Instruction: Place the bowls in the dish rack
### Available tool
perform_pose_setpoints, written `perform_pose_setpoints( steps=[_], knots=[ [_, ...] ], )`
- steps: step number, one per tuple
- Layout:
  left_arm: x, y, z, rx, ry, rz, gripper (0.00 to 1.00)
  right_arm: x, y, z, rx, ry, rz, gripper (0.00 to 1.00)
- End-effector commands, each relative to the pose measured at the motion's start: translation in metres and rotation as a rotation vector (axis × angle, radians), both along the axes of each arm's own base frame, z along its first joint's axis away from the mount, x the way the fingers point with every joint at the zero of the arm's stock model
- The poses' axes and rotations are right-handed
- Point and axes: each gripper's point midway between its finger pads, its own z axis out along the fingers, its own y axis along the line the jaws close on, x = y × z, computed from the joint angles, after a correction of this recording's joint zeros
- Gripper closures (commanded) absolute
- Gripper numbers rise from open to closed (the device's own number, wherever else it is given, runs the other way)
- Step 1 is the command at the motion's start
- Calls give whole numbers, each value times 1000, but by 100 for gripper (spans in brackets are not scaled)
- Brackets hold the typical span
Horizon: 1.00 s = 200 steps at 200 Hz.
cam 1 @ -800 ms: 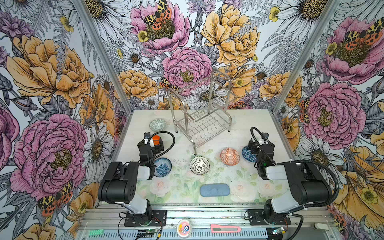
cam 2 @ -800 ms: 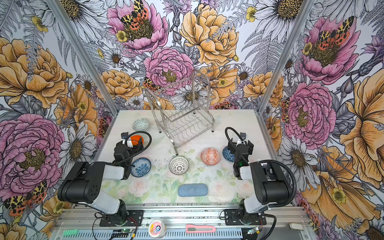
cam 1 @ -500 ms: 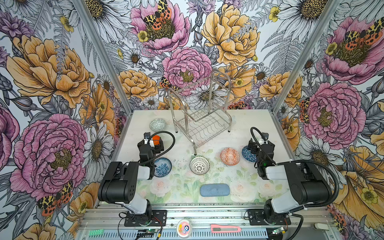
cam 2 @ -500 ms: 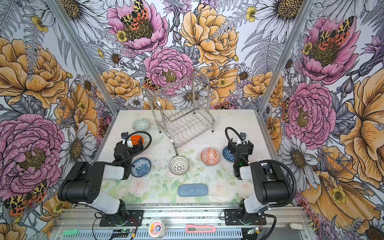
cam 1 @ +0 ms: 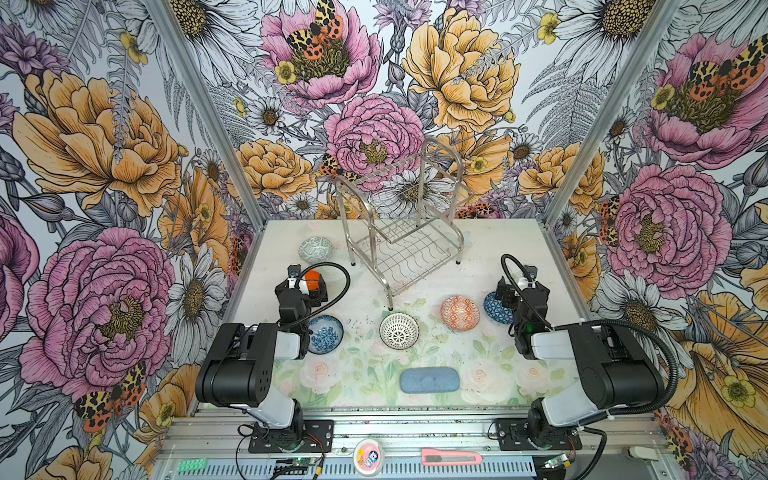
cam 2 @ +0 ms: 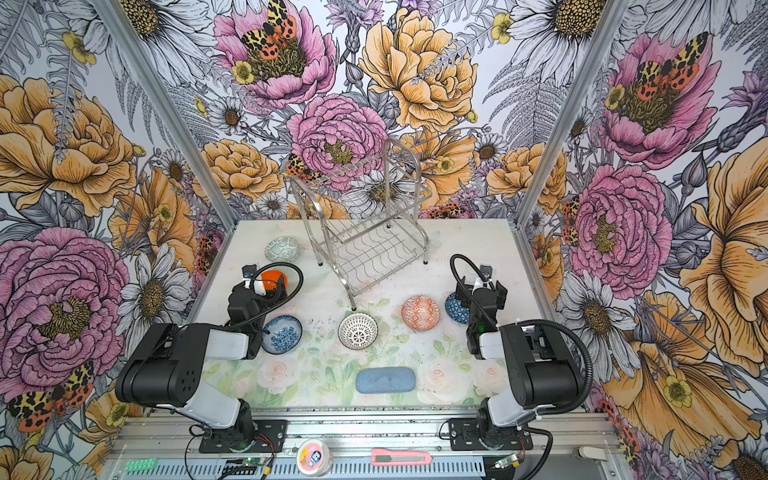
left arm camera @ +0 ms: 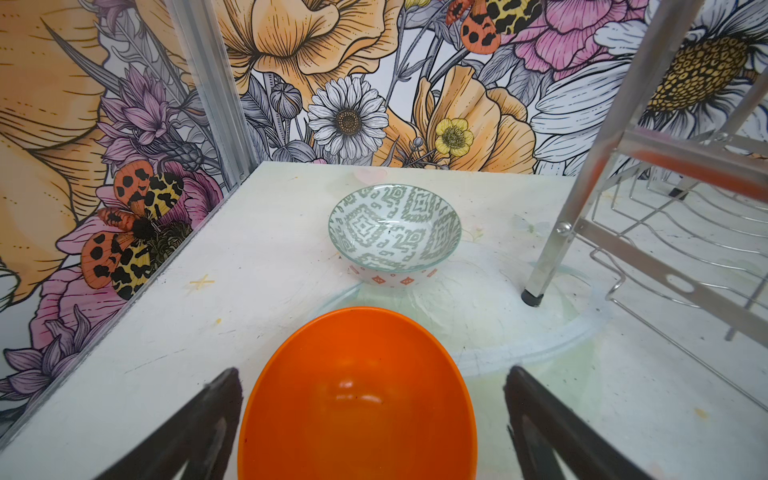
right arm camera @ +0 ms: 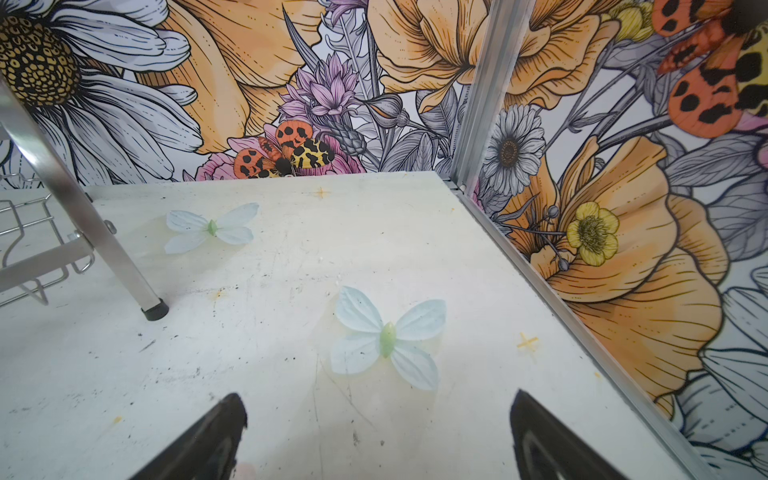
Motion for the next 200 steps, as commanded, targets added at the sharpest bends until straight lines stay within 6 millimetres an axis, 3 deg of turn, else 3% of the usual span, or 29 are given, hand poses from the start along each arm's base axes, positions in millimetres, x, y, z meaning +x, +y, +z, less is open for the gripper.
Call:
perform_pose_setpoints(
  steps=[1,200],
  knots=[
    [1,-3,10,11,-34,-13,1,6,-1,8,2,-23,5,0],
    [5,3,8,-34,-19,-26,1,6,-1,9,4,-25,4,0]
  ],
)
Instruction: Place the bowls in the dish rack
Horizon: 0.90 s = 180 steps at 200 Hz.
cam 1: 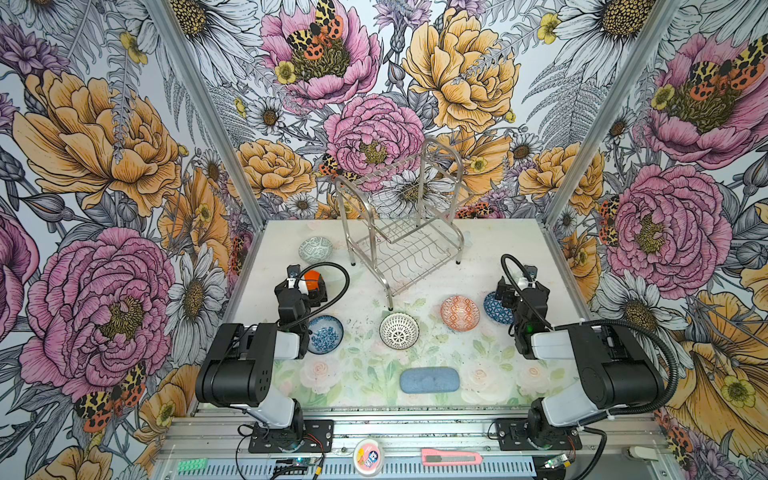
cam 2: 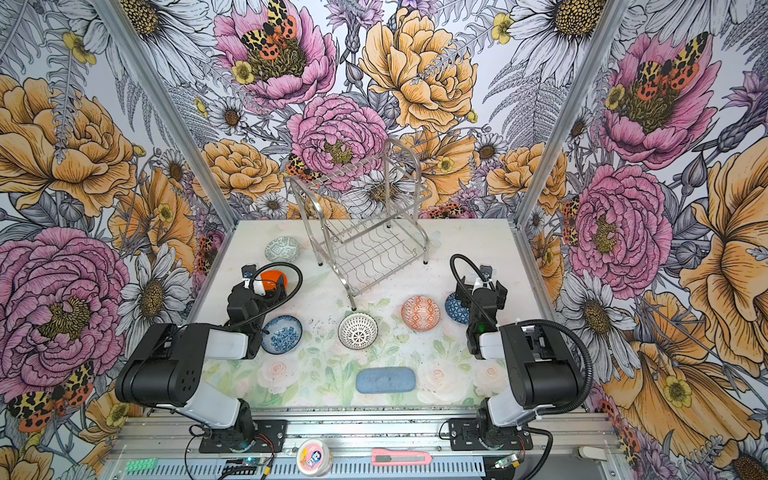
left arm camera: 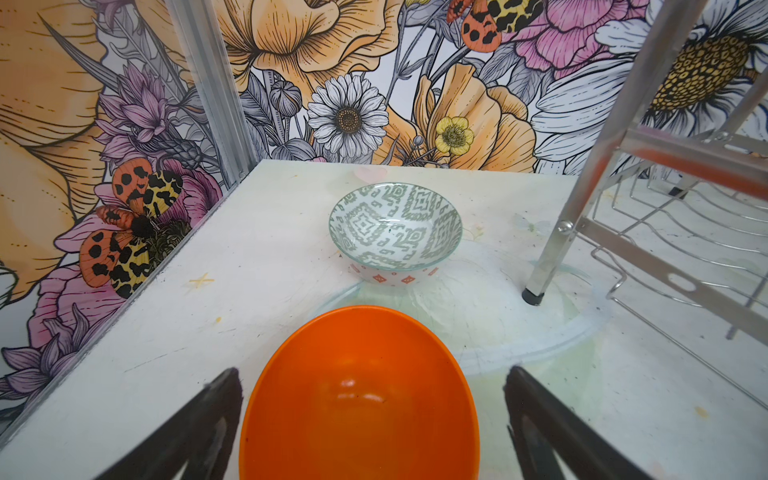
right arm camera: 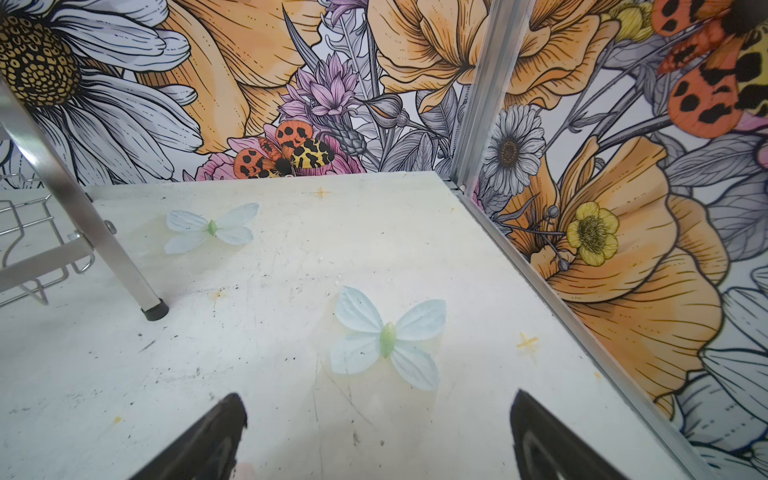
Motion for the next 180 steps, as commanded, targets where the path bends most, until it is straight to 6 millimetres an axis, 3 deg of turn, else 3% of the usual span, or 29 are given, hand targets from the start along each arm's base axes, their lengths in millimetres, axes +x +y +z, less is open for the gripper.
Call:
perform_pose_setpoints(
  steps=[1,40,85,110,141,155,180],
  knots=[
    [5,-1,9,-26,-23,-26,1,6,-1,9,4,-25,4,1],
    [5,0,9,-24,-22,-17,1,6,-1,8,4,-23,4,1],
    [1,15,16,-30,-38,87,1,4,-3,9,-1,-30,-8,1],
    [-13,24,32,-15,-70,164,1,-6,-10,14,3,-62,-60,0],
    [-32,33,49,29,-94,282,1,-13,-3,22,-17,-107,-36,0],
    [-43,31,57,50,-119,321,1,-17,-6,35,-36,-128,-79,1],
    [-58,31,63,127,-96,409,1,-16,-6,43,-23,-52,-96,0]
  ],
)
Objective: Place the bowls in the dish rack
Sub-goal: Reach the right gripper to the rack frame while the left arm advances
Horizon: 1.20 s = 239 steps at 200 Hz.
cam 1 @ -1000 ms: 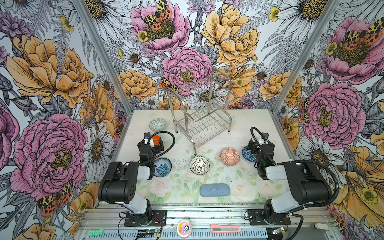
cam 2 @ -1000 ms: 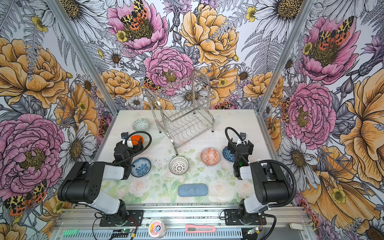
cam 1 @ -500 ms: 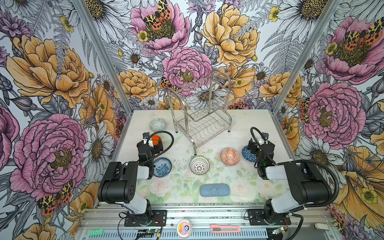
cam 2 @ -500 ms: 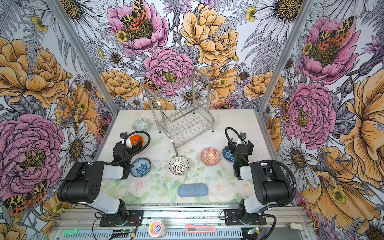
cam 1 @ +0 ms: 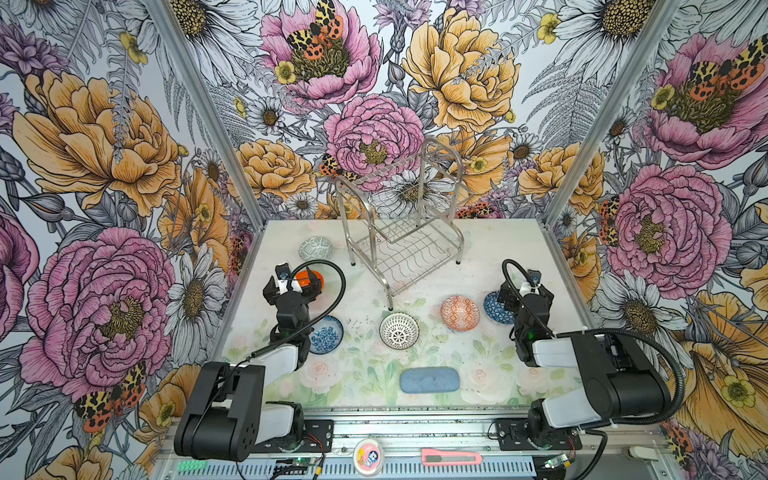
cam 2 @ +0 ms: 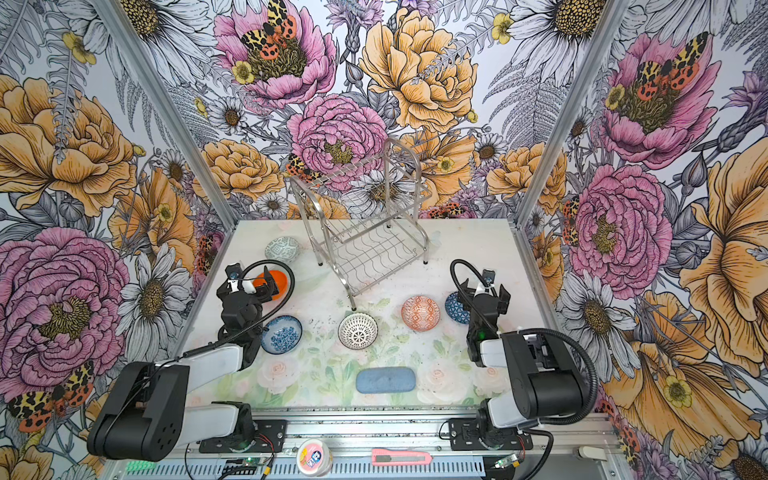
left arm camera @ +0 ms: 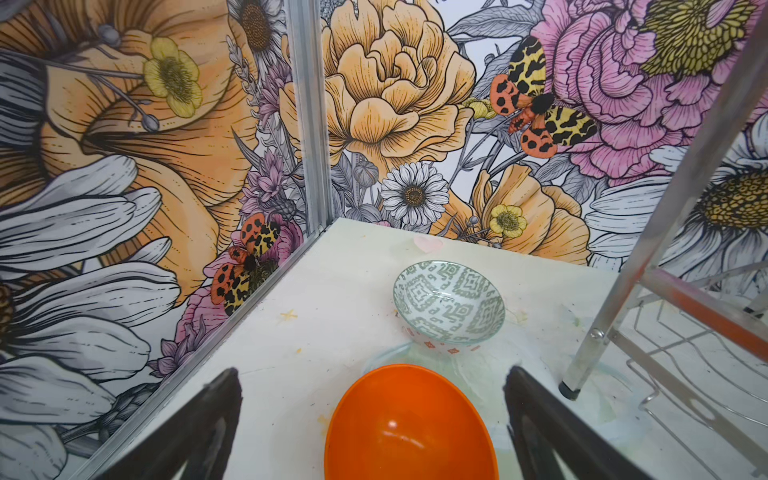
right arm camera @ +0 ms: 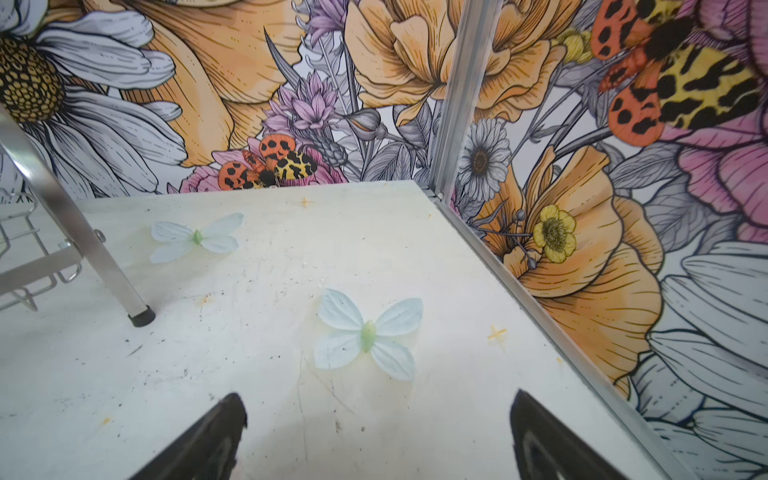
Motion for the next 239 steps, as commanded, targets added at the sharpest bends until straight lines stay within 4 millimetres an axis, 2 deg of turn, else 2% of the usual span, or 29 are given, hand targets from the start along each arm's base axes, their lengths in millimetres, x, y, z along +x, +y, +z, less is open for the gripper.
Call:
perform_pose_setpoints(
  steps=[1,28,42,80,100,112,142,163,189,239],
  knots=[
    [-21,15,-5,81,70,164,1,2,-5,24,3,6,-51,1],
    [-26,18,-8,48,71,207,1,-6,-6,16,92,73,-93,0],
    [-28,12,-4,58,78,201,1,-15,-14,15,104,76,-149,1],
    [-32,-8,16,-2,46,153,1,-29,-23,35,141,-1,-193,0],
    [-28,-30,25,-91,23,20,2,-44,-45,47,203,-82,-346,0],
    [-30,-34,30,-146,16,-3,1,-47,-46,51,244,-106,-344,0],
    [-32,-40,43,-234,0,-26,1,-37,-30,70,238,-75,-222,1],
    [-31,-47,43,-262,13,-45,1,-16,-8,76,257,-11,-93,1],
    [-24,-68,42,-342,19,-138,1,13,29,75,315,56,101,1],
    [-11,-112,25,-467,85,-282,1,57,81,76,310,104,310,1]
  ],
)
